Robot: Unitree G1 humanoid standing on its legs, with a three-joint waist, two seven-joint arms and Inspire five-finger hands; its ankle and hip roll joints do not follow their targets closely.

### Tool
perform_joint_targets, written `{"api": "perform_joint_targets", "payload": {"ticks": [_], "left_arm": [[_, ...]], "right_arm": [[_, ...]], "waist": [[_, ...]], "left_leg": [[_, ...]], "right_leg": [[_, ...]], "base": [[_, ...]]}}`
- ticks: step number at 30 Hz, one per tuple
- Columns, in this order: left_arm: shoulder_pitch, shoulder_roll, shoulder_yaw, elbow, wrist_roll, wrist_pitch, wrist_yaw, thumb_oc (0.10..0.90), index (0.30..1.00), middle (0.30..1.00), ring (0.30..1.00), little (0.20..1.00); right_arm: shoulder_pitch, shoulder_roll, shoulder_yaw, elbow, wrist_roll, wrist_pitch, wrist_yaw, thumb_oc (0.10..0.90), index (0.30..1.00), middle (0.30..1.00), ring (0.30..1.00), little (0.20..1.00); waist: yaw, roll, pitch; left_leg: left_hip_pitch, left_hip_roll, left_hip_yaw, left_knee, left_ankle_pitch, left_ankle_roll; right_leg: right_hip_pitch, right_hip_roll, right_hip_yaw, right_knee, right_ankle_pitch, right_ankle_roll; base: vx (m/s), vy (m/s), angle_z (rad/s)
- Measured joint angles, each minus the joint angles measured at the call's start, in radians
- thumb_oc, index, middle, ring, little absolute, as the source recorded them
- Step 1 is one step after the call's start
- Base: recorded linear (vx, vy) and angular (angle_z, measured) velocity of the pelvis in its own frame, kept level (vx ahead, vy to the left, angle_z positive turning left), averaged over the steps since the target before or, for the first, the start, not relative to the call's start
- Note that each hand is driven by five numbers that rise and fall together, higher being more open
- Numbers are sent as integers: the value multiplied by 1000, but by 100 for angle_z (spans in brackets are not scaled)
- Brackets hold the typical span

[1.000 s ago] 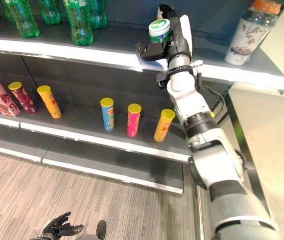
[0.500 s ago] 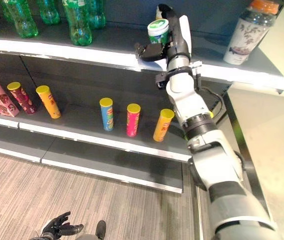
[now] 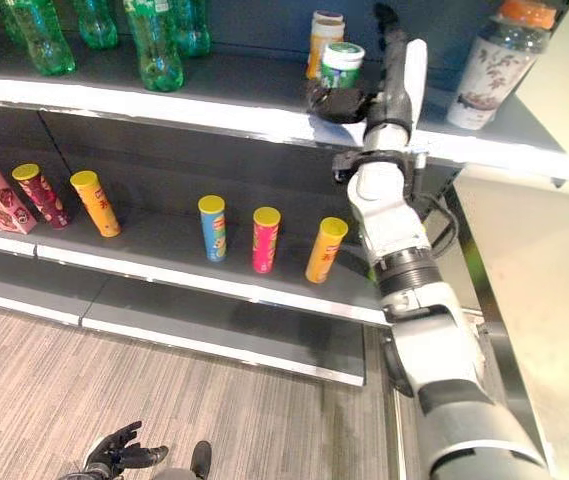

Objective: Put the goods on the table back onto the shelves and tidy them up.

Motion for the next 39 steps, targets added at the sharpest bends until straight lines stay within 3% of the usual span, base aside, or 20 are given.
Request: {"api": "perform_joint_targets", "payload": {"ticks": [2,6,11,16,31,39], "left_arm": [[3,-2,10,1,0,0,0,800,900,900,900,900],[5,-3,15,13,-1,1,-1,800,900,900,900,900],[-1,-4,26,46,-1,6,-1,800,900,900,900,900],[-2,-5,52,46,-8,8,-1,800,900,900,900,900],[-4,-8,56,46,-8,10,6,800,900,900,900,900],[-5,-8,56,46,-8,10,19,800,900,900,900,900]], "right_arm": [[21,-1,-17,-20,107,-48,5,800,900,900,900,900],[33,-5,-18,-32,234,-80,25,800,900,900,900,900],[59,-4,-4,-47,294,-94,78,800,900,900,900,900],[74,-4,32,-78,350,-94,130,800,900,900,900,900],[118,59,70,-159,165,-68,115,800,900,900,900,900],[127,87,71,-159,128,-55,91,800,900,900,900,900]], "waist": [[1,-10,5],[-8,-34,10],[-18,-64,6],[-19,-69,6],[-21,-72,5],[-21,-90,-6]], "left_leg": [[0,1,0,0,0,0],[0,0,1,0,0,0],[1,3,6,0,-2,-3],[11,6,16,0,-5,-5],[20,11,32,0,-6,-6],[21,11,36,0,-8,-7]], "right_leg": [[0,1,0,0,0,0],[-1,1,0,0,0,0],[-3,0,6,0,0,0],[-1,2,21,0,1,-1],[-1,4,38,0,5,-4],[-3,3,45,0,5,-4]], "base": [[0,0,0],[0,0,0],[-1,5,-2],[-11,14,-8],[-5,10,-3],[0,0,0]]}}
